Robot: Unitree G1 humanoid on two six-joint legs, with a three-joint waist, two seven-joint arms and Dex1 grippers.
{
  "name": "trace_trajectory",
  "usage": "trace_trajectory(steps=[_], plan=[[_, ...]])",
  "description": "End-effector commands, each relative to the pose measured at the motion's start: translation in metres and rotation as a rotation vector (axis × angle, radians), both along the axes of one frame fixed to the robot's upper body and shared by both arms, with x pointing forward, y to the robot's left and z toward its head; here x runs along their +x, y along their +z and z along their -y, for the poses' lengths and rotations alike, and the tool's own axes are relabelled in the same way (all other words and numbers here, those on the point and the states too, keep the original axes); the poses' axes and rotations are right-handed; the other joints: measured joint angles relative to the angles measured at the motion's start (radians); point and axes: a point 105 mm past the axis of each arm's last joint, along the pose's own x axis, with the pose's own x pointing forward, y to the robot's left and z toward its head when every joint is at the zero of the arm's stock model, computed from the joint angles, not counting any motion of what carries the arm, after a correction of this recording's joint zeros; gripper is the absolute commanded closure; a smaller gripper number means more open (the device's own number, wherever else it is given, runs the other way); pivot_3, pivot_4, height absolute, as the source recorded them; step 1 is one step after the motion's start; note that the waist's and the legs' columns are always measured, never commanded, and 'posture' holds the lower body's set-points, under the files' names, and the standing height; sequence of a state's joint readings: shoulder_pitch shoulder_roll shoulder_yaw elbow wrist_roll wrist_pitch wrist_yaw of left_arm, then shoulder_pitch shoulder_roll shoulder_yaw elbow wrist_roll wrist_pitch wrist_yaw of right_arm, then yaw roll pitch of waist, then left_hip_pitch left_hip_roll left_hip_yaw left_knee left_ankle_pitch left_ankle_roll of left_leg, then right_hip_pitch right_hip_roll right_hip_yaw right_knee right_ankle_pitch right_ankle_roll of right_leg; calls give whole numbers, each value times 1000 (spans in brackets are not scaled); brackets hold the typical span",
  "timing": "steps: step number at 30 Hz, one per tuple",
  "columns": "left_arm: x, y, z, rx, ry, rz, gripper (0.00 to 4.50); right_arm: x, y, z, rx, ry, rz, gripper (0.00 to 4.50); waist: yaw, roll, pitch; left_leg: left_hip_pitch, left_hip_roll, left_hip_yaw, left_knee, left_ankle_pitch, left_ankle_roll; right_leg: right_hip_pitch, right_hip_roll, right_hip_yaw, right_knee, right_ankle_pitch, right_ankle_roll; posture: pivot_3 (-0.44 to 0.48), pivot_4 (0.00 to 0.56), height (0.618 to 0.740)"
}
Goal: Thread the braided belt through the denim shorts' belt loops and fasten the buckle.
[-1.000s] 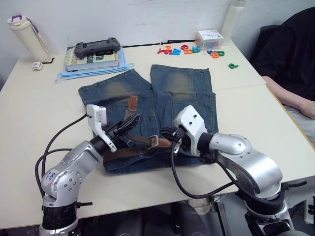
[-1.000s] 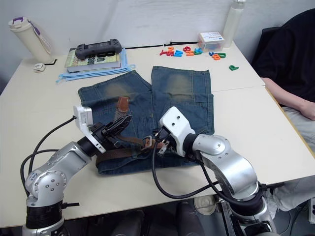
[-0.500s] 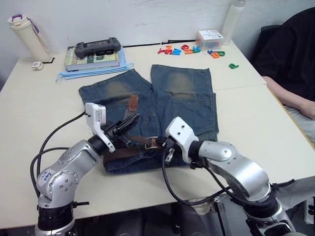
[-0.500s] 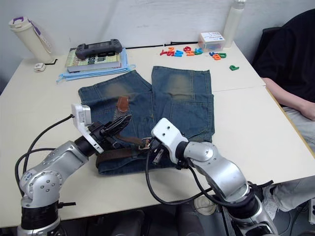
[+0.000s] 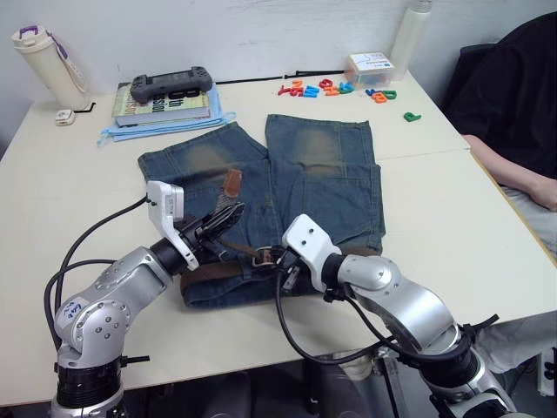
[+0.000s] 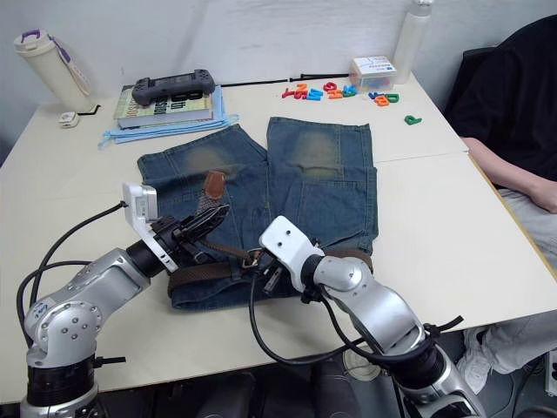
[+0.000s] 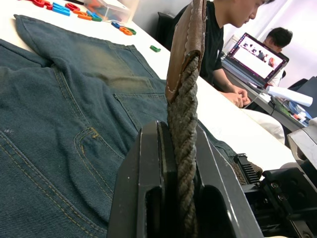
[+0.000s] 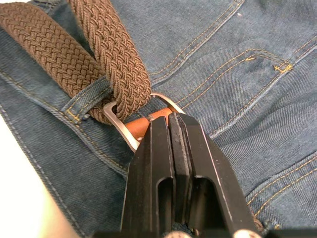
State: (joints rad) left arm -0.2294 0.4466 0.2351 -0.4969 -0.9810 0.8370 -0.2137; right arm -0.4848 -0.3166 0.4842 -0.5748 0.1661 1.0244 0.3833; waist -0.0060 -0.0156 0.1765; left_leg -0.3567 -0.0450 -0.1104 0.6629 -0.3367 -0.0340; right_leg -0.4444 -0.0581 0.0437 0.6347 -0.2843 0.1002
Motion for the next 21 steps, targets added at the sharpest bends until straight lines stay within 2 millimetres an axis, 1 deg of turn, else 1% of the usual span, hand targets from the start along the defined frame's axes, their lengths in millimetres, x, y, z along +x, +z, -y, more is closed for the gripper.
trace_trajectory(steps=[1, 7, 11, 14, 18, 21], plan=[[-1, 8, 0, 3, -12, 38, 4500, -4, 10, -13, 24, 39, 44, 4480, 0, 0, 0, 0, 0, 0, 0, 0, 0, 0, 0, 0, 0, 0, 0, 0, 150, 714], [1, 4, -1, 11, -10, 21, 4500, -2, 13, -20, 15, 47, 72, 4480, 1, 0, 0, 0, -1, 0, 0, 0, 0, 0, -1, 0, -1, 0, 0, 0, 150, 714], [3, 3, -4, 11, -2, 14, 4500, -2, 12, -21, 9, 47, 71, 4480, 1, 0, 0, 0, 0, 0, -1, 0, 0, 0, 0, -1, -1, 0, 0, 0, 150, 714], [3, 1, -7, 21, -1, 10, 4500, -1, 12, -19, 16, 30, 68, 4480, 1, 0, 0, 0, 0, 0, -1, 0, 0, 0, 0, 0, -1, 0, 0, 0, 150, 714], [2, -3, -10, 34, -1, 3, 4500, 4, 17, -12, 39, -20, 79, 4480, 1, 0, 0, 0, 0, 0, -1, 0, 0, 0, 0, 0, -1, 0, 0, 0, 150, 714], [0, -3, -11, 37, -3, 2, 4500, 2, 19, -9, 44, -29, 89, 4480, 2, 0, 0, 0, 0, 0, -1, 0, 0, 0, 0, 0, -1, 0, 0, 0, 150, 714]])
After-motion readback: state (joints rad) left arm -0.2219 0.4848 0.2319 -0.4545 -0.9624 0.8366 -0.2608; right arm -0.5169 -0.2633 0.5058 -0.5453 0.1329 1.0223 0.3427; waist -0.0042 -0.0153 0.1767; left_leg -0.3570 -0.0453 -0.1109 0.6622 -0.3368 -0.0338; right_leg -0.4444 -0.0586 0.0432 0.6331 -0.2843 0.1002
